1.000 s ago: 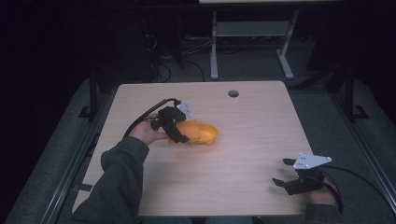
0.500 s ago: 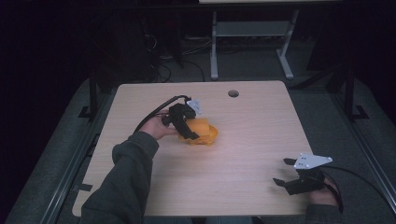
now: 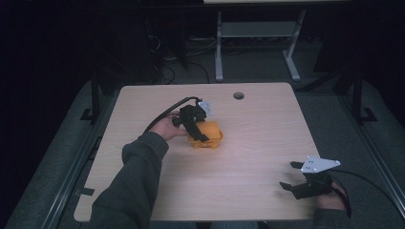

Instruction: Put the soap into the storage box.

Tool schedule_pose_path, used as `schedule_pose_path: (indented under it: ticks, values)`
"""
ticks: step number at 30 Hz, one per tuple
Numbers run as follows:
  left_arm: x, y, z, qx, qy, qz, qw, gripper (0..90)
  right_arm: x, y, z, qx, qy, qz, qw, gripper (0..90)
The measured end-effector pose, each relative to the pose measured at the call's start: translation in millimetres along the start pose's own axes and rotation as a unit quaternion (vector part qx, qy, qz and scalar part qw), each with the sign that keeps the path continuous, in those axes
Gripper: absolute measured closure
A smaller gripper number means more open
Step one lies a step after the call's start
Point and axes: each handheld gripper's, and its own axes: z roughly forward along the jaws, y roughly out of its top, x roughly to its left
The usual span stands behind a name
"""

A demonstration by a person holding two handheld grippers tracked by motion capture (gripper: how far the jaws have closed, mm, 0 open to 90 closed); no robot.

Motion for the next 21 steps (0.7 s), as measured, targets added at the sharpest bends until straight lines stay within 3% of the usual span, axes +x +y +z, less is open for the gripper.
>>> schedule_pose_path:
  ticks: [12, 21]
  values:
    - [3.8, 0.3, 6.8, -0.008, -0.011, 0.01, 0.9999, 21.0, -0.2, 0.2, 0.7, 0.0, 0.001, -0.002, 1.0, 14.0]
    - [1.7, 0.2, 10.6, 0.006, -0.006, 0.017, 0.9998, 21.0, 0.7, 0.6, 0.3, 0.001, 0.001, -0.001, 1.0, 14.0]
